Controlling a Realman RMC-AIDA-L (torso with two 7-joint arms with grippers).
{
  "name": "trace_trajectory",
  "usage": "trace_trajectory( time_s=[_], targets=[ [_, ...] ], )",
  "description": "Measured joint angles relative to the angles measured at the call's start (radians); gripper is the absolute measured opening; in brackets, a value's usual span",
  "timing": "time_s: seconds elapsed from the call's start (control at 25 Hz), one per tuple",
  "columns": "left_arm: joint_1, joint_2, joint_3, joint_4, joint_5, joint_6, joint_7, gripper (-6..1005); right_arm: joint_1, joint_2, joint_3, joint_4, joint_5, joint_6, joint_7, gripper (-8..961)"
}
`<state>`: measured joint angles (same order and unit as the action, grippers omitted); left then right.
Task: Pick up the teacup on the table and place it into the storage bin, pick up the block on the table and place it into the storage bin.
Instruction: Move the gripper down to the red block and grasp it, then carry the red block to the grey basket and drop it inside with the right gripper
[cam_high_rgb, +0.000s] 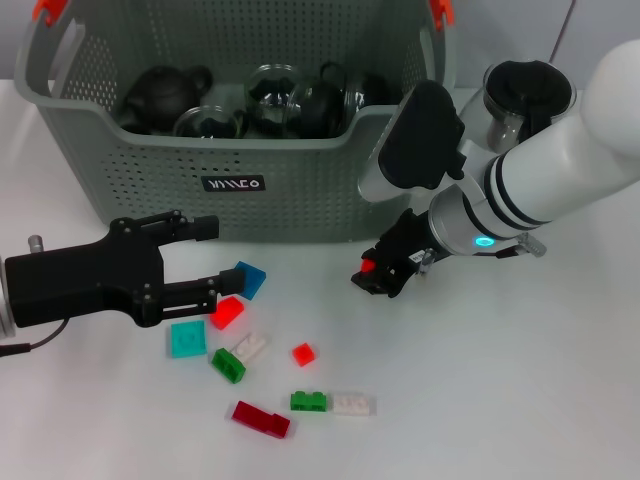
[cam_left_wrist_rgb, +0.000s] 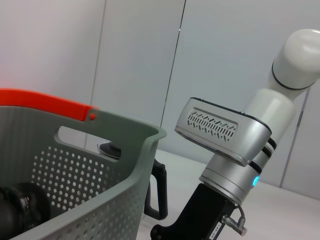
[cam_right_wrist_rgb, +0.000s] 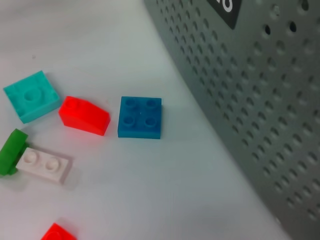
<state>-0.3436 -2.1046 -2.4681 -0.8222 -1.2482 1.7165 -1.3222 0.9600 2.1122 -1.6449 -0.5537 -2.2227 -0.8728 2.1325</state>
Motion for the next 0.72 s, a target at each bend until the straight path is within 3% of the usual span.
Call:
trace_trajectory(
  time_s=[0.24,0.36,0.56,0.72],
  targets=[
    [0.000,-0.001,-0.011,0.001,0.000,0.000,0.000,768,-0.002,-0.003,0.005,0.000,0.000,0.000,0.001,308],
    [0.000,-0.001,-0.013,0.002,0.000,0.000,-0.001,768,-0.001,-0.003,0.004,-0.002,0.000,-0.003,0.001,175],
    [0.000,-0.002,-0.014,0.002,0.000,0.000,-0.003,768,-0.009,-0.008,0.017,-0.034,0.000,-0.037,0.003,176],
    [0.000,0.000,-0.014,0.002,0.001,0.005,-0.006,768,-0.050,-0.015,0.059,-0.137,-0.004,-0.138,-0.004,176]
  ],
)
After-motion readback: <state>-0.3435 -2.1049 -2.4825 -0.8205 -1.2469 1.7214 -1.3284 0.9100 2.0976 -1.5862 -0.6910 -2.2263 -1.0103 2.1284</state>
